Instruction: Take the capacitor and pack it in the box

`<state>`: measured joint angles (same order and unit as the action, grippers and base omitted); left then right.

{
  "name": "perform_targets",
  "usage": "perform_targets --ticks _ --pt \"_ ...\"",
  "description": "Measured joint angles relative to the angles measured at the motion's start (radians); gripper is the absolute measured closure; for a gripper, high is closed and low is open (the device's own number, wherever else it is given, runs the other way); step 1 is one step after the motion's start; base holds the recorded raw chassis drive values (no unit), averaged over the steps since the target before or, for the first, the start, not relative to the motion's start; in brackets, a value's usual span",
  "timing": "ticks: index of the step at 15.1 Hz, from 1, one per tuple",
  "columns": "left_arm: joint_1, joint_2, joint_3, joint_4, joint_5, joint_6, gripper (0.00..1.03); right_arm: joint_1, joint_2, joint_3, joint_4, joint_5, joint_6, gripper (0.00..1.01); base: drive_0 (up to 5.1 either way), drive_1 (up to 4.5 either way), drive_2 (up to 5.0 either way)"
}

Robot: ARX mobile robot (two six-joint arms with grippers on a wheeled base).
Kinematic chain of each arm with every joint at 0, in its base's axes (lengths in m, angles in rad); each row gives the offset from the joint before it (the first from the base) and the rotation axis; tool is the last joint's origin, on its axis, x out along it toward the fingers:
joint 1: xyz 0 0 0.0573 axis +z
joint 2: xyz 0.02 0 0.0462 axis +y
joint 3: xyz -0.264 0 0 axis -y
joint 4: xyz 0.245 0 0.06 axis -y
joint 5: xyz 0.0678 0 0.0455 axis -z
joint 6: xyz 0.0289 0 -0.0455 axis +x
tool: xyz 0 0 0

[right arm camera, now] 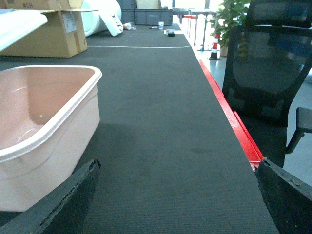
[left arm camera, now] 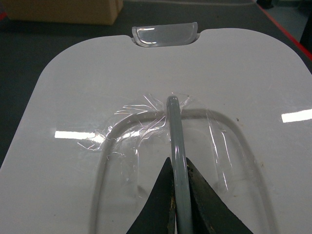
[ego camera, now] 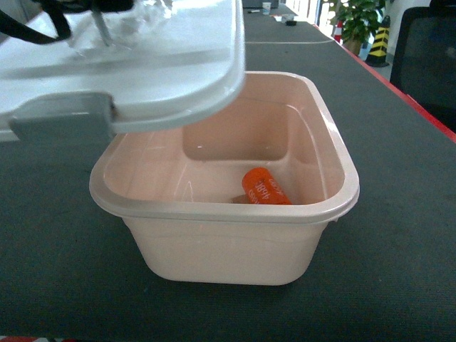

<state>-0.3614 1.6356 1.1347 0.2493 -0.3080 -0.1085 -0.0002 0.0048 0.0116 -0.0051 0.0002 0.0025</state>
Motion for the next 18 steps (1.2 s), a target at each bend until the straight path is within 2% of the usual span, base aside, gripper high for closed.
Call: perform_targets --ticks 2,4,6,10,13,18 --pt "-0.093 0.035 0.024 -0.032 -0.092 -0.026 1.01 0.0 0.0 0.0 0.0 0.0 0.0 0.03 0.0 0.0 0.0" --pt "-0.161 0.077 0.06 -0.058 -0.145 -0.043 1.01 0.0 0.0 0.0 0.0 0.0 0.0 0.03 0.0 0.0 0.0" --pt "-0.204 0.118 0.084 -0.064 -0.17 -0.051 1.01 0.0 0.0 0.0 0.0 0.0 0.0 0.03 0.0 0.0 0.0" --pt "-0.224 0.193 0.128 -0.06 -0.177 -0.081 1.01 0.0 0.0 0.0 0.0 0.0 0.0 0.03 0.0 0.0 0.0" --pt "-0.224 0.241 0.134 -0.075 -0.154 -0.121 1.01 0.0 0.0 0.0 0.0 0.0 0.0 0.03 0.0 0.0 0.0" --pt "-0.217 0.26 0.149 -0.083 -0.138 -0.151 1.01 0.0 0.0 0.0 0.0 0.0 0.0 0.03 0.0 0.0 0.0"
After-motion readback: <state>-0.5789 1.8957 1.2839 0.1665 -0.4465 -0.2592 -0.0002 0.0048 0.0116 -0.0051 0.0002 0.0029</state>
